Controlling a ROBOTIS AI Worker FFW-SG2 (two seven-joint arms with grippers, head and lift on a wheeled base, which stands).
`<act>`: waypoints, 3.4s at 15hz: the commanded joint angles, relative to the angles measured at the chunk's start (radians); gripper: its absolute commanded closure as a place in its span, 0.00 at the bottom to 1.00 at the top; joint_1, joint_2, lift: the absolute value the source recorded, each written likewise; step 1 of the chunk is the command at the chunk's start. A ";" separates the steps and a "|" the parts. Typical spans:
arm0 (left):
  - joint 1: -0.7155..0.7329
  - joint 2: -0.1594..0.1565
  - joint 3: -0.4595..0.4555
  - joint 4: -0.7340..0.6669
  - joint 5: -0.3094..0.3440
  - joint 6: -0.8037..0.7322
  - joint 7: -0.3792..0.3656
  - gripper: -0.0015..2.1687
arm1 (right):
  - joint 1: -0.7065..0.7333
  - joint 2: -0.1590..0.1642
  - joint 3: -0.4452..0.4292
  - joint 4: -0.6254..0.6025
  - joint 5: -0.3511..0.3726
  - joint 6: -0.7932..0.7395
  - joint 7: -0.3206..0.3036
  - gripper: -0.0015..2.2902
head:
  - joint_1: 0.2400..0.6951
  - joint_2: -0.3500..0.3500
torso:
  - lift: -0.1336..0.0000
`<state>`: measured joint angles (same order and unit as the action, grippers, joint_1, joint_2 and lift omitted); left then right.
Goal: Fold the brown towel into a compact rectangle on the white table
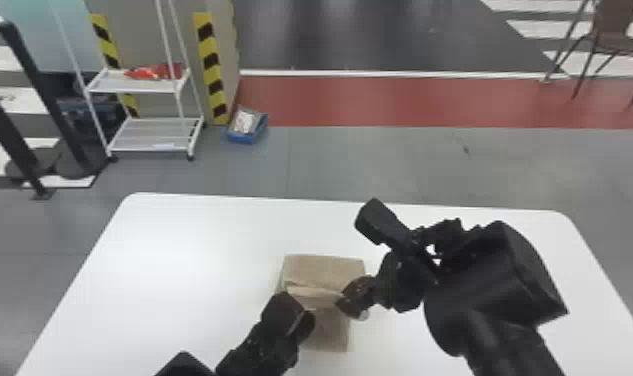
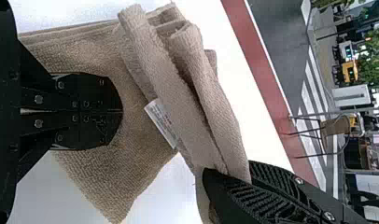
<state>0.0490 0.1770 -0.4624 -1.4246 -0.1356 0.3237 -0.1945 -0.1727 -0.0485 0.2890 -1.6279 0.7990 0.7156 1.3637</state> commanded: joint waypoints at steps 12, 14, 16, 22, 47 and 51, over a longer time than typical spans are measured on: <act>0.025 0.004 0.002 -0.045 0.007 0.013 -0.019 0.80 | -0.005 0.035 0.013 0.118 0.028 -0.041 0.003 0.58 | 1.00 0.51 | 1.00; 0.023 0.004 0.002 -0.045 0.005 0.013 -0.020 0.80 | -0.002 0.035 0.010 0.123 0.017 -0.050 0.002 0.46 | 1.00 0.50 | 1.00; 0.023 0.004 0.002 -0.045 0.007 0.016 -0.025 0.80 | -0.002 0.036 0.010 0.135 0.011 -0.072 -0.018 0.45 | 1.00 0.50 | 1.00; 0.037 0.010 0.002 -0.069 0.007 0.032 -0.029 0.80 | 0.022 0.038 -0.031 0.102 -0.024 -0.063 -0.061 0.02 | 1.00 0.50 | 1.00; 0.206 0.059 0.396 -0.496 0.198 0.016 -0.077 0.80 | 0.259 0.049 -0.605 -0.208 -0.646 -0.281 -0.333 0.05 | 1.00 0.53 | 1.00; 0.204 0.006 0.324 -0.491 0.205 -0.143 -0.020 0.62 | 0.381 0.049 -0.651 -0.211 -0.865 -0.566 -0.554 0.06 | 1.00 0.38 | 1.00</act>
<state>0.2536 0.2013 -0.1190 -1.9185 0.0668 0.2393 -0.2277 0.1732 0.0000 -0.3445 -1.8390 0.0024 0.2301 0.8290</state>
